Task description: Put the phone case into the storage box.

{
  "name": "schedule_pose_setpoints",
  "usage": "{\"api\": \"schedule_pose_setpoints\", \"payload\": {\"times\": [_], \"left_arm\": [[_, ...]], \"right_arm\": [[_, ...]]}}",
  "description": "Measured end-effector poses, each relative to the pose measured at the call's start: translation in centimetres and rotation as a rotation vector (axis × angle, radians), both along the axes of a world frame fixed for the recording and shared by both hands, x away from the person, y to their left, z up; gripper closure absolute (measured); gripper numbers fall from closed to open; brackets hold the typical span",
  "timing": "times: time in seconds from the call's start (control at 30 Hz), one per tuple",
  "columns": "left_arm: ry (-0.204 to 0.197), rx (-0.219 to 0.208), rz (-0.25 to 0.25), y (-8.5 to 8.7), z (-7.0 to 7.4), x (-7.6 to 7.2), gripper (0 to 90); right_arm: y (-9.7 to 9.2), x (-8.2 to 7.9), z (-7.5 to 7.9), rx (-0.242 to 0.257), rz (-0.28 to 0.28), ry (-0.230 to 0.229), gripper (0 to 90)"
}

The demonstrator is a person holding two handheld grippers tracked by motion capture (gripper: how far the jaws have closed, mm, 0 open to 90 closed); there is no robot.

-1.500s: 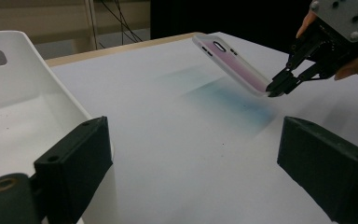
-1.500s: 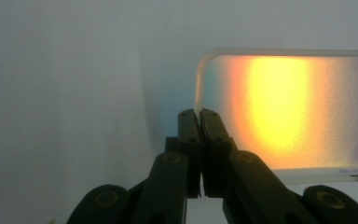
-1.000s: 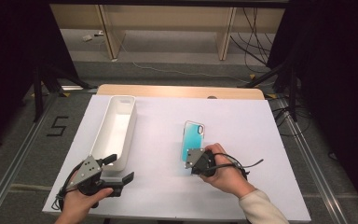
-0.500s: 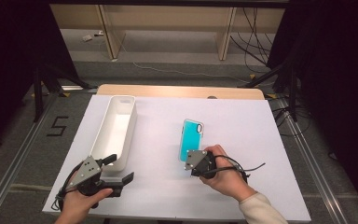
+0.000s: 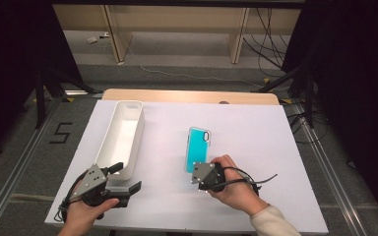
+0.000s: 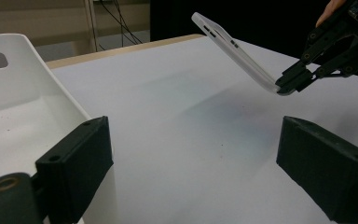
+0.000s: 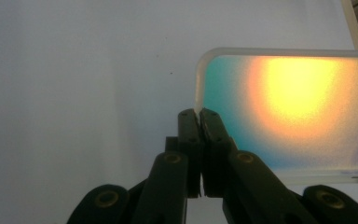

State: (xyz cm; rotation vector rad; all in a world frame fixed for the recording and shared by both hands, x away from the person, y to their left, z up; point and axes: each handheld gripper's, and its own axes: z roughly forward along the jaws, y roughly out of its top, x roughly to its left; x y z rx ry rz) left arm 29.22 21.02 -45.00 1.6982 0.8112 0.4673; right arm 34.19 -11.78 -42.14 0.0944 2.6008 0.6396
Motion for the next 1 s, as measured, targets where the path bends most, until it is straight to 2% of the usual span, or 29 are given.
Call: {"api": "schedule_pose_setpoints", "payload": {"times": [0.07,0.17,0.23,0.4,0.5,0.53,0.57,0.6,0.73,0.77,1.0], "left_arm": [[-0.001,0.001,0.001,0.0,0.0,0.0,9.6],[0.004,-0.003,0.006,0.0,0.1,0.0,9.8],[0.002,-0.011,0.011,-0.1,0.3,0.0,10.2],[0.019,-0.035,0.034,-0.7,1.2,0.3,13.3],[0.031,-0.029,0.040,-1.4,1.8,0.8,14.9],[0.033,-0.031,0.034,-1.7,2.0,1.1,14.9],[0.042,-0.028,0.036,-2.0,2.2,1.4,14.9],[0.046,-0.027,0.035,-2.3,2.4,1.7,15.0],[0.082,-0.002,0.016,-3.9,3.3,3.1,15.1],[0.089,0.013,0.015,-4.2,3.5,3.4,15.2],[0.108,0.025,0.005,-6.3,4.8,5.8,15.6]], "right_arm": [[0.2,-0.1,0.0,-0.002,0.004,0.010,89.1],[0.4,-0.3,-0.1,0.000,0.006,-0.011,89.1],[0.6,-0.4,0.0,-0.001,0.013,-0.008,89.1],[1.0,-0.6,0.1,-0.005,0.027,-0.018,89.1],[1.3,-0.7,0.1,-0.010,0.023,-0.030,89.1],[1.3,-0.5,0.2,-0.038,0.068,-0.054,89.1],[1.4,-0.6,0.2,-0.037,0.059,-0.043,89.1],[1.6,-0.6,0.2,-0.041,0.070,-0.060,89.1],[2.0,-0.9,0.1,-0.040,0.070,-0.048,89.1],[2.0,-0.7,0.2,-0.042,0.085,-0.067,89.1],[2.6,-1.1,0.1,-0.048,0.076,-0.078,89.2]]}}
